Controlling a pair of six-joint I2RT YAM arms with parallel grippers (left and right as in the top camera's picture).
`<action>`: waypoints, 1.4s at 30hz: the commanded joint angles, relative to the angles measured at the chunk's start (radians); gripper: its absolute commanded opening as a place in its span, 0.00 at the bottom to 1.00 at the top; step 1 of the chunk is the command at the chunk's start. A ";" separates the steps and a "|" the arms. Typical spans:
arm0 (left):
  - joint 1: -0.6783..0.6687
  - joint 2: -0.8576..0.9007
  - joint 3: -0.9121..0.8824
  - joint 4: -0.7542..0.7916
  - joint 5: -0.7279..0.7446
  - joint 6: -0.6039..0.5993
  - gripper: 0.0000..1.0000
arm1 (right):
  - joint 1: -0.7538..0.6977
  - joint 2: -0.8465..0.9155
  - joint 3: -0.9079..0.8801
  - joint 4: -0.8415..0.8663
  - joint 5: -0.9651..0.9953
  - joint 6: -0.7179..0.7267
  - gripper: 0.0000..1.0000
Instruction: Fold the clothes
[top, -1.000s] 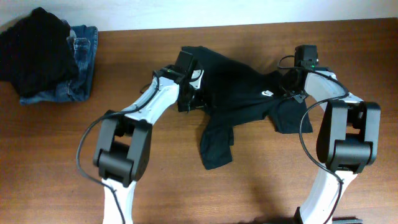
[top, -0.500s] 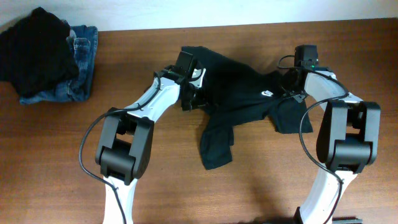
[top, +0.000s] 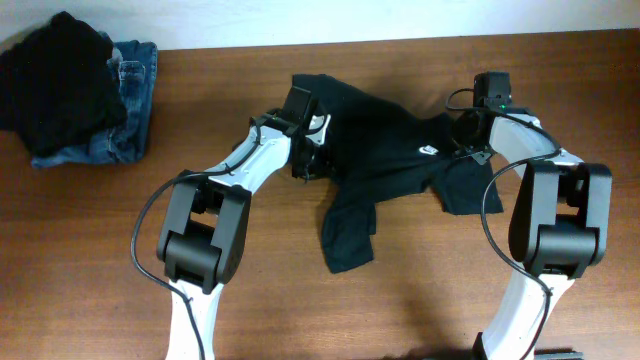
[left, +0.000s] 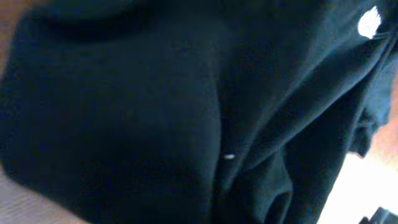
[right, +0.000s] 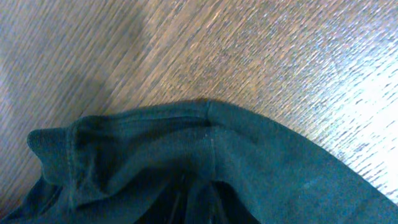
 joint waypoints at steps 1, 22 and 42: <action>0.020 0.010 0.026 -0.066 -0.002 0.027 0.09 | 0.001 0.013 -0.013 0.000 -0.027 0.007 0.18; 0.145 0.010 0.289 -0.619 -0.615 0.062 0.22 | 0.001 0.013 -0.013 -0.001 -0.027 0.007 0.18; 0.125 0.011 0.288 -0.709 -0.164 0.133 0.28 | 0.001 0.013 -0.013 -0.006 -0.028 0.007 0.18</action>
